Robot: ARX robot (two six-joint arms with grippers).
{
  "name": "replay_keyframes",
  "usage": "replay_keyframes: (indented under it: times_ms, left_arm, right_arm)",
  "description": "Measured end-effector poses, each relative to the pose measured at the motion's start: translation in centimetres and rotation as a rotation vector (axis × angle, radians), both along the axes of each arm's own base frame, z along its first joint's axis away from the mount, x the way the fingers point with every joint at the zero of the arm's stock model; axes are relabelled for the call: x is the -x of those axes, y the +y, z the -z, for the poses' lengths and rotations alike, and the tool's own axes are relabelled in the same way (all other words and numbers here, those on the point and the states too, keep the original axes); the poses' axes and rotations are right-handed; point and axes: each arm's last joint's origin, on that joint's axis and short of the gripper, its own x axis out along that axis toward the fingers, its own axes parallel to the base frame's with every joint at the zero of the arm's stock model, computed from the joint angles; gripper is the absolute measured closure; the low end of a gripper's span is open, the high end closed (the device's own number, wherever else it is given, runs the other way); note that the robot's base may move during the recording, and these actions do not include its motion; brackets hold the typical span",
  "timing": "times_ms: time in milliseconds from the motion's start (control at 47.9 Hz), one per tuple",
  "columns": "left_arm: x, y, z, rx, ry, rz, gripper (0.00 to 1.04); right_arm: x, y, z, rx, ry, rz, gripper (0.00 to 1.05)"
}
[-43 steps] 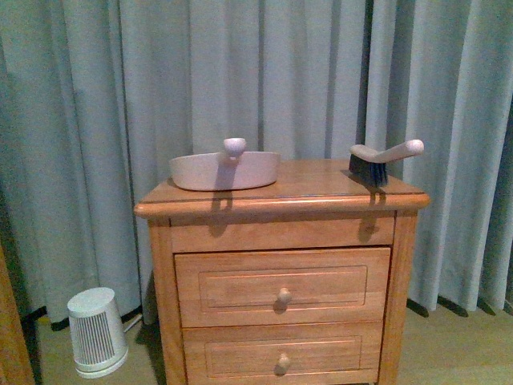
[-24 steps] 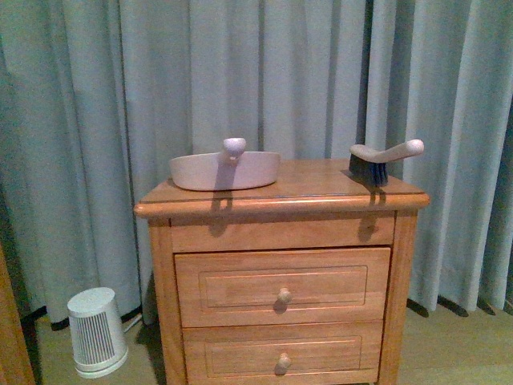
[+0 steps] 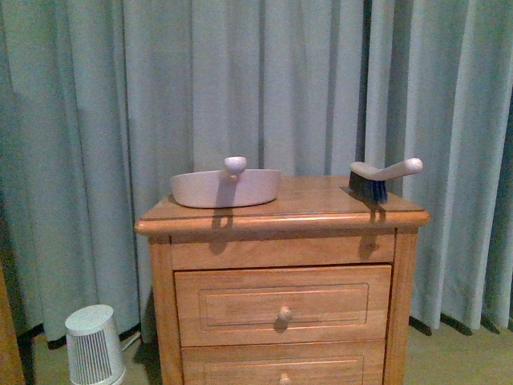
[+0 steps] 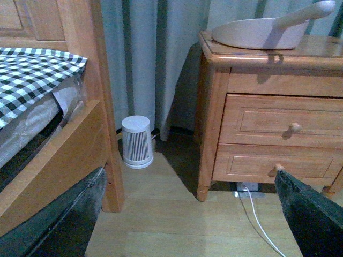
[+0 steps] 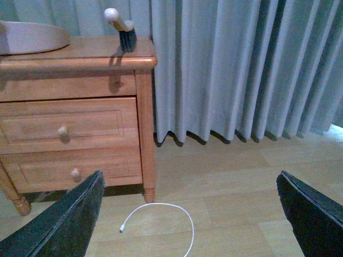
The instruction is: Clean up trash
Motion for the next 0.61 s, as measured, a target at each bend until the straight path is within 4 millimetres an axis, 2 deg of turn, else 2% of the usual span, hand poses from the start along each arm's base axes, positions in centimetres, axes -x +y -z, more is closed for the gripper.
replay_keyframes:
  times_ms: [605]
  left_arm:
    - [0.0, 0.0, 0.0, 0.0, 0.0, 0.0, 0.08]
  right_arm:
    - [0.0, 0.0, 0.0, 0.0, 0.0, 0.0, 0.07]
